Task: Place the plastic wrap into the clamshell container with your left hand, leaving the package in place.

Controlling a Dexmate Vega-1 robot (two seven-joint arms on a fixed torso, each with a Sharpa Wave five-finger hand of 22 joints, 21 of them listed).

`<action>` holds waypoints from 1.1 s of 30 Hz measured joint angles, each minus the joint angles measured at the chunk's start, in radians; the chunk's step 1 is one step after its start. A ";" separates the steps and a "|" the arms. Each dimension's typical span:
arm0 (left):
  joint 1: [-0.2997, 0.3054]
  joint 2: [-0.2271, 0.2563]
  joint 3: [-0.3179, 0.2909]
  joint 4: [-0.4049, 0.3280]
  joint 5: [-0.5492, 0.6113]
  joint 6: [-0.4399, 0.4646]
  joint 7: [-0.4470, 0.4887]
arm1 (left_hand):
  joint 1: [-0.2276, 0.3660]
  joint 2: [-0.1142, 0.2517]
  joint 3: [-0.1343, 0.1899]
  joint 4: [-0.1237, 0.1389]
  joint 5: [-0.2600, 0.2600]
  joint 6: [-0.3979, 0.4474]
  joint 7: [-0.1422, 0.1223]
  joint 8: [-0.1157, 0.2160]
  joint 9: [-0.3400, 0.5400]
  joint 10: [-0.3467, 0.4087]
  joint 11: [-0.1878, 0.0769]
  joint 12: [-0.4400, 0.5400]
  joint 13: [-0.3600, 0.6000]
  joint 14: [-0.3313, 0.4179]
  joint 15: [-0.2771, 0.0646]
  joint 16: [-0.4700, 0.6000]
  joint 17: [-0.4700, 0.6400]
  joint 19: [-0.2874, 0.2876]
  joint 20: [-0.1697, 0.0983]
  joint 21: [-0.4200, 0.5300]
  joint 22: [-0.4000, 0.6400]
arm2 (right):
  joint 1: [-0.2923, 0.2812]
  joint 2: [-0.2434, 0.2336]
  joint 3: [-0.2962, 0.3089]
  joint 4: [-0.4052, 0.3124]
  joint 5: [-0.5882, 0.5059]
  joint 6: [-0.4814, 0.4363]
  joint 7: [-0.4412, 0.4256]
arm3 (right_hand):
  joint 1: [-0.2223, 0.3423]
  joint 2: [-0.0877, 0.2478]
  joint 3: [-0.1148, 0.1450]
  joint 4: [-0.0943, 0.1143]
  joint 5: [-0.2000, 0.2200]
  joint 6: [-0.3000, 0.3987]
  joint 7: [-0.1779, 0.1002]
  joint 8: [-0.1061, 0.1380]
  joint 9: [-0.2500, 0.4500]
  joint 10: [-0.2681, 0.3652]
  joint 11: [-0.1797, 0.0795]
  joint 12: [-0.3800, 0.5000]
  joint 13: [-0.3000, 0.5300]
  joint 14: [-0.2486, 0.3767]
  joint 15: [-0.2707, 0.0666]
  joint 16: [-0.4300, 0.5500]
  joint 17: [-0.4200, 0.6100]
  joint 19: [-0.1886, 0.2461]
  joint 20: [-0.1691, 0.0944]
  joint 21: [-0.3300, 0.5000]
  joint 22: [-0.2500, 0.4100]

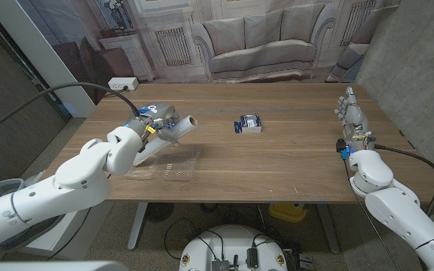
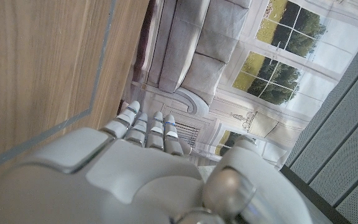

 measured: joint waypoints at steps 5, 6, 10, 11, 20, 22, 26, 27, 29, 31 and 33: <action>0.009 0.015 -0.006 -0.008 -0.011 0.005 -0.010 | -0.004 0.004 0.000 0.000 0.000 0.000 0.000 0.000 -0.001 0.000 0.000 -0.007 0.003 0.000 0.000 0.000 0.004 -0.005 0.006 0.000 0.000 | -0.003 0.002 0.000 -0.005 -0.003 -0.004 -0.004 | 0.000 0.000 -0.004 -0.004 0.000 0.000 0.000 0.000 0.000 0.000 0.000 0.000 0.000 0.000 0.000 0.000 0.000 0.000 0.000 0.000 0.000; 0.010 0.017 -0.007 -0.009 -0.014 0.008 -0.015 | -0.004 0.004 0.000 0.000 0.000 0.000 0.000 0.000 -0.002 0.000 0.000 -0.007 0.003 0.000 0.000 0.000 0.004 -0.005 0.006 0.000 0.000 | -0.004 0.003 0.000 -0.007 -0.004 -0.005 -0.005 | 0.000 0.000 -0.004 -0.004 0.000 0.000 0.000 0.000 0.000 0.000 0.000 0.000 0.000 0.000 0.000 0.000 0.000 0.000 0.000 0.000 0.000; 0.010 0.026 -0.005 -0.014 -0.019 0.019 -0.033 | -0.004 0.004 0.000 0.000 0.000 0.000 0.000 0.000 -0.002 0.000 0.000 -0.007 0.008 -0.005 -0.005 -0.007 0.009 -0.022 0.007 0.000 0.000 | -0.006 0.004 -0.001 -0.011 -0.005 -0.010 -0.008 | 0.000 0.000 -0.004 -0.004 0.000 0.000 0.000 0.000 0.000 0.000 0.000 0.000 0.000 0.000 0.000 0.000 0.000 0.000 0.000 0.000 0.000; 0.008 0.028 -0.003 -0.015 -0.019 0.022 -0.034 | -0.004 0.004 0.000 0.000 0.000 0.000 0.000 0.000 -0.002 0.000 0.000 -0.007 0.010 -0.008 -0.008 -0.007 0.010 -0.031 0.009 0.000 0.000 | -0.007 0.005 -0.001 -0.012 -0.005 -0.010 -0.008 | 0.000 0.000 -0.004 -0.004 0.000 0.000 0.000 0.000 0.000 0.000 0.000 0.000 0.000 0.000 0.000 0.000 0.000 0.000 0.000 0.000 0.000; -0.036 0.029 0.053 -0.001 -0.009 0.026 -0.104 | -0.006 0.006 0.000 0.000 0.000 0.000 0.000 0.000 -0.001 -0.002 -0.002 -0.021 0.022 -0.014 -0.018 -0.015 0.024 -0.059 0.013 -0.007 0.000 | -0.017 0.009 -0.001 -0.020 -0.006 -0.014 -0.015 | 0.000 0.000 -0.004 -0.004 0.000 0.000 0.000 0.000 0.000 0.000 0.000 0.000 0.000 0.000 0.000 0.000 0.000 0.005 0.005 0.000 0.000; -0.053 0.024 0.071 0.008 0.000 0.018 -0.121 | -0.008 0.008 0.000 0.000 0.000 0.000 0.000 0.000 -0.001 -0.004 -0.003 -0.021 0.022 -0.017 -0.021 -0.015 0.028 -0.063 0.017 -0.007 0.000 | -0.019 0.010 0.000 -0.021 -0.007 -0.014 -0.016 | 0.000 0.000 -0.004 -0.004 0.000 0.000 0.000 0.000 0.000 0.000 0.000 0.000 0.000 0.000 0.000 0.000 0.000 0.005 0.005 0.000 0.000; -0.076 0.013 0.096 0.026 0.012 0.003 -0.150 | -0.008 0.008 0.000 0.000 0.000 0.000 0.000 0.000 -0.001 -0.004 -0.003 -0.026 0.022 -0.019 -0.023 -0.021 0.032 -0.068 0.018 -0.014 0.000 | -0.021 0.012 0.000 -0.022 -0.007 -0.015 -0.017 | 0.000 0.000 -0.004 -0.004 0.000 0.000 0.000 0.000 0.000 0.000 0.000 0.000 0.000 0.000 0.000 0.000 0.000 0.005 0.005 0.000 0.000; -0.082 0.009 0.102 0.030 0.014 0.001 -0.153 | -0.008 0.008 0.000 0.000 0.000 0.000 0.000 0.000 -0.001 -0.004 -0.004 -0.026 0.025 -0.019 -0.023 -0.022 0.034 -0.068 0.018 -0.015 0.000 | -0.021 0.012 0.001 -0.022 -0.007 -0.015 -0.017 | 0.000 0.000 -0.004 -0.004 0.000 0.000 0.000 0.000 0.000 0.000 0.000 0.000 0.000 0.000 0.000 0.000 0.000 0.005 0.005 0.000 0.000; -0.092 0.002 0.112 0.039 0.018 -0.007 -0.164 | -0.009 0.009 0.000 0.000 0.000 0.000 0.000 0.000 -0.001 -0.003 -0.004 -0.026 0.026 -0.019 -0.023 -0.022 0.034 -0.072 0.014 -0.015 0.000 | -0.021 0.013 0.001 -0.022 -0.007 -0.015 -0.017 | 0.000 0.000 -0.004 -0.004 0.000 0.000 0.000 0.000 0.000 0.000 0.000 0.000 0.000 0.000 0.000 0.000 0.000 0.005 0.005 0.000 0.000; -0.108 -0.009 0.128 0.053 0.026 -0.021 -0.181 | -0.009 0.009 0.000 0.000 0.000 0.000 0.000 0.000 -0.001 -0.001 -0.006 -0.026 0.026 -0.021 -0.025 -0.022 0.035 -0.081 0.020 -0.015 0.000 | -0.022 0.014 0.001 -0.022 -0.007 -0.015 -0.017 | 0.000 0.000 -0.004 -0.004 0.000 0.000 0.000 0.000 0.000 0.000 0.000 0.000 0.000 0.000 0.000 0.000 0.000 0.005 0.005 -0.003 0.000; -0.116 -0.015 0.135 0.060 0.030 -0.028 -0.188 | -0.010 0.010 0.000 0.000 0.000 0.000 0.000 0.000 -0.001 -0.001 -0.006 -0.026 0.026 -0.021 -0.025 -0.022 0.037 -0.082 0.022 -0.015 0.000 | -0.022 0.015 0.002 -0.021 -0.007 -0.016 -0.017 | 0.000 0.000 -0.004 -0.004 0.000 0.000 0.000 0.000 0.000 0.000 0.000 0.000 0.000 0.000 0.000 0.000 0.000 0.005 0.005 -0.007 0.000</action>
